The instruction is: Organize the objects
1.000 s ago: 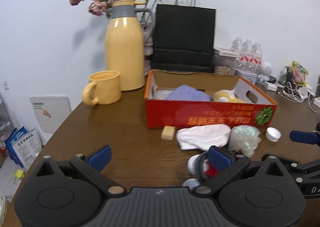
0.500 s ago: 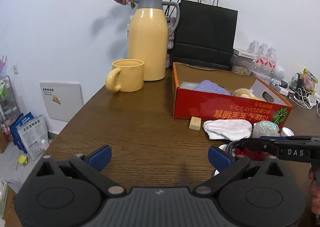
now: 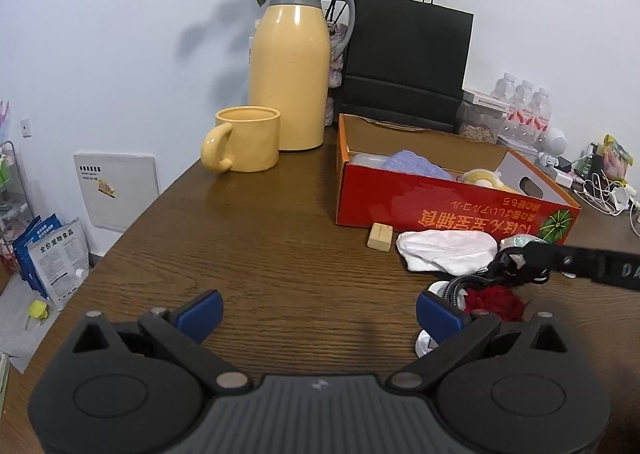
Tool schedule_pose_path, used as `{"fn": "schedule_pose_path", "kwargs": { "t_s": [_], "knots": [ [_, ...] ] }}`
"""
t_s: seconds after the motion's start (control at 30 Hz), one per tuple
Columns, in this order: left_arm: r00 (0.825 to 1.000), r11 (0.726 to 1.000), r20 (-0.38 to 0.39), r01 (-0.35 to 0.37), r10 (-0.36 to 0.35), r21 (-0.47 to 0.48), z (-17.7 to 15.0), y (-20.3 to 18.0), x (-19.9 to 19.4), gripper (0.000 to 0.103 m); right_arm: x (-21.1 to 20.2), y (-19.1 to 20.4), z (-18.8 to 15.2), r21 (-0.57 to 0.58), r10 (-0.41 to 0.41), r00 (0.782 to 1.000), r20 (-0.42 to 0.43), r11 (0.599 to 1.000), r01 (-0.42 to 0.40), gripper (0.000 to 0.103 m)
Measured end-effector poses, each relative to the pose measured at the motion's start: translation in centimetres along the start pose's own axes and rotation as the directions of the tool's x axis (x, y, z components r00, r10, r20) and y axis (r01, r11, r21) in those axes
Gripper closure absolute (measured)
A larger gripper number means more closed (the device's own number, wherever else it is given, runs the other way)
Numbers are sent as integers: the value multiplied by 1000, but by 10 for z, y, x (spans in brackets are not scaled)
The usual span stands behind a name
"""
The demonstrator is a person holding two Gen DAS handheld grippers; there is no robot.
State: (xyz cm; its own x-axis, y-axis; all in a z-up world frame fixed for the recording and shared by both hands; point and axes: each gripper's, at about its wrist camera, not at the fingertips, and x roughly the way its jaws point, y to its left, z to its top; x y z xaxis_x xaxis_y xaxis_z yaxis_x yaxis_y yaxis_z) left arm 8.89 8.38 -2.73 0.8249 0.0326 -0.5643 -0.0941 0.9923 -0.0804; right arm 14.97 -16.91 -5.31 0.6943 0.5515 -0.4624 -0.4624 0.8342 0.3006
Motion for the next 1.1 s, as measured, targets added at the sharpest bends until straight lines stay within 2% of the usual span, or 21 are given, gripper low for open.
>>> {"fn": "schedule_pose_path", "kwargs": {
  "t_s": [0.27,0.47,0.83,0.87,0.9,0.93,1.0,1.07,1.1],
  "knots": [
    [1000,999,0,27,-27,29,2,-20,1,0,-24,-8,1,9,-8,998,54,1000,8,82],
    [998,994,-13,66,-65,83,1,-50,6,0,-42,-19,-4,13,-28,996,87,1000,27,82],
    [989,964,-16,145,-145,224,-9,-118,30,3,-67,-55,-14,43,-107,986,127,994,102,82],
    [990,962,-13,140,-141,234,-10,-122,31,8,-68,-58,-15,47,-108,986,127,994,102,82],
    [990,961,-10,138,-140,241,-11,-124,33,18,-68,-60,-16,50,-108,986,127,993,103,82],
    [990,960,-13,139,-140,244,-12,-126,35,24,-68,-62,-17,53,-108,986,128,993,102,82],
    [988,959,-37,151,-147,238,-12,-127,39,49,-68,-64,-19,55,-104,986,128,994,98,82],
    [989,963,-39,147,-142,227,-12,-125,41,52,-67,-65,-20,54,-101,987,128,994,94,82],
    [989,964,-41,150,-145,217,-11,-124,41,62,-66,-65,-21,53,-99,987,127,994,93,82]
  ]
}}
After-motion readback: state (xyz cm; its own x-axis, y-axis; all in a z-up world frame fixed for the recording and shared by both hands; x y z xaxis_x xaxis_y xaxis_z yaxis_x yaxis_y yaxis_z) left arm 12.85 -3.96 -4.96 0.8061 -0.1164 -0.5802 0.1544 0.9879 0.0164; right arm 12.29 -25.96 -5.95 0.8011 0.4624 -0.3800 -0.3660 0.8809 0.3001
